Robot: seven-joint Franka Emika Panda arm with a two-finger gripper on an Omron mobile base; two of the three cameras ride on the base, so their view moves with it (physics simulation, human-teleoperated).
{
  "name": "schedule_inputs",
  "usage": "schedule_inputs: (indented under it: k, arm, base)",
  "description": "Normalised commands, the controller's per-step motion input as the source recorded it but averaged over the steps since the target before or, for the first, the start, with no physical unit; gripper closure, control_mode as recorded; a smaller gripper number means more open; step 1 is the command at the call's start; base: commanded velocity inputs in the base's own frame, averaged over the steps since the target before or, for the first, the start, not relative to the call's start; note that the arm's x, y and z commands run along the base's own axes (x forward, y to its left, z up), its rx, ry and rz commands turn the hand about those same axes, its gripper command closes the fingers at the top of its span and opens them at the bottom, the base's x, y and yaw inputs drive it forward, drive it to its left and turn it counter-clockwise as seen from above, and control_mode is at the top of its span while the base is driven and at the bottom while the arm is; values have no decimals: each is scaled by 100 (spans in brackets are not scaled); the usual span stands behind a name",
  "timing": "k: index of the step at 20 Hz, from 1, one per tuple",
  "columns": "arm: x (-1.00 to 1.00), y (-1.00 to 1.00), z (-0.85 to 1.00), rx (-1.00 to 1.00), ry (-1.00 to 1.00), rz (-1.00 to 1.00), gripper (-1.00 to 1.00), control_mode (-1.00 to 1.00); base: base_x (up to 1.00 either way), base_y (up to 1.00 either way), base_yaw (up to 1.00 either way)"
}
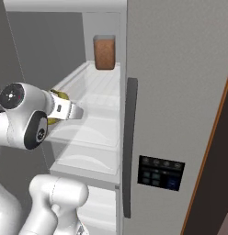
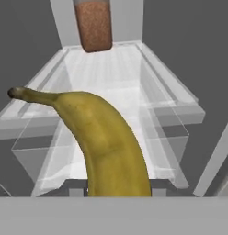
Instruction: Pick the tangerine and banana from the fridge and place them on the plate next to the blender to make a fruit smoothie.
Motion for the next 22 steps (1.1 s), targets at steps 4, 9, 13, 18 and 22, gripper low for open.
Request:
schedule_inputs:
  k: [4,9,13,18,22]
  arm:
    - [-76,-3,-44,0,11,-4,100,-100]
    - [-34,0,-44,0,14,-3,100,-100]
    - [-28,0,-29,0,3,-12,100,-100]
    - [-47,0,-34,0,0,-15,100,-100]
    - [-18,0,-10,0,0,-3,100,100]
  base:
    - [0,0,0]
    - [0,0,0]
    - [0,0,0]
    - [0,0,0]
    - [-71,0,0]
